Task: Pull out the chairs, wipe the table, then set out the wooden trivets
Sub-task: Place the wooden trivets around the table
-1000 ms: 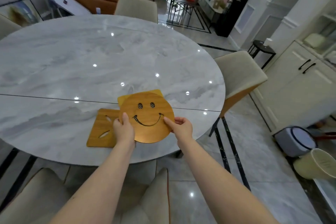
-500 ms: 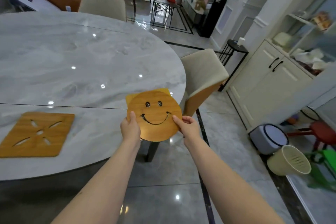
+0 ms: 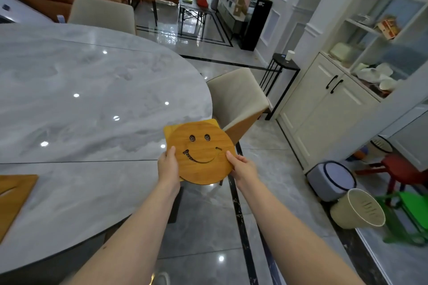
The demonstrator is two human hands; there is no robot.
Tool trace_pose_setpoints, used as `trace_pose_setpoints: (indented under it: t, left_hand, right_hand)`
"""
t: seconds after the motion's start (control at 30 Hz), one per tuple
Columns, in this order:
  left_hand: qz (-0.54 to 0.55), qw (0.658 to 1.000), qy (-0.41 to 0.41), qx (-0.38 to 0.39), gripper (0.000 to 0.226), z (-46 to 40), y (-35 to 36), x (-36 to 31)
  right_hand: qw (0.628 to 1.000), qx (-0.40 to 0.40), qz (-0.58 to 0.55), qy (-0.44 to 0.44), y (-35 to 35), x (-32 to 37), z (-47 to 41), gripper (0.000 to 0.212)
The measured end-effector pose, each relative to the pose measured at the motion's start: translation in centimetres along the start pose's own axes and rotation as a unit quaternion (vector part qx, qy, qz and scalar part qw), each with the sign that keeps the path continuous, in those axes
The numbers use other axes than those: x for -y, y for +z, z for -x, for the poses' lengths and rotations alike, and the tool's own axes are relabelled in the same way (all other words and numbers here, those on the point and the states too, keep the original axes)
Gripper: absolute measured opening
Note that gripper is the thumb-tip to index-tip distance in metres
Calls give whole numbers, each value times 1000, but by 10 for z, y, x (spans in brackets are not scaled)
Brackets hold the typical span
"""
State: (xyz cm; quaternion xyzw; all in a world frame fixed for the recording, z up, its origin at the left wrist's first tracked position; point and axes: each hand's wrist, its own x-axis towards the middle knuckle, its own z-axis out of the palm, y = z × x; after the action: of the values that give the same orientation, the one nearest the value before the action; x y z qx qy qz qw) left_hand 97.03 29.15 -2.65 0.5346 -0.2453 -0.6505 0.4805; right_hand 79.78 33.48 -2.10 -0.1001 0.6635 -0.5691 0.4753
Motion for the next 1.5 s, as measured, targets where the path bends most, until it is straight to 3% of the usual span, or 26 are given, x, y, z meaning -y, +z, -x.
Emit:
trace_pose_setpoints:
  t: [0.27,0.43,0.57,0.67,0.9,1.1,1.27,1.5]
  left_hand:
    - [-9,1000,8,-9,40,-95,43,-34]
    - [7,1000,-6,-17,33,-146,64,-67]
    - [9,1000,0,-28,37,-182,72,-82]
    - [17,998,8,-59,44,-213,81,-89]
    - [23,978,64,-199,29,-274,103,-111]
    - [98,929,85,-348,24,-314,127,-110]
    - [151,867,98,-464,23,-324,145,-98]
    - [157,782,92,-596,23,-309,133,-69]
  right_hand:
    - [999,21,42,3,46,52,-86,13]
    - [998,10,65,0,83,86,-131,46]
    - [996,42,76,5,110,108,-161,42]
    - [995,52,84,0,132,124,-192,42]
    - [982,150,116,22,198,158,-274,35]
    - [955,240,163,67,240,191,-354,40]
    - [921,297,233,91,263,207,-405,37]
    - [906,298,285,92,277,195,-447,40]
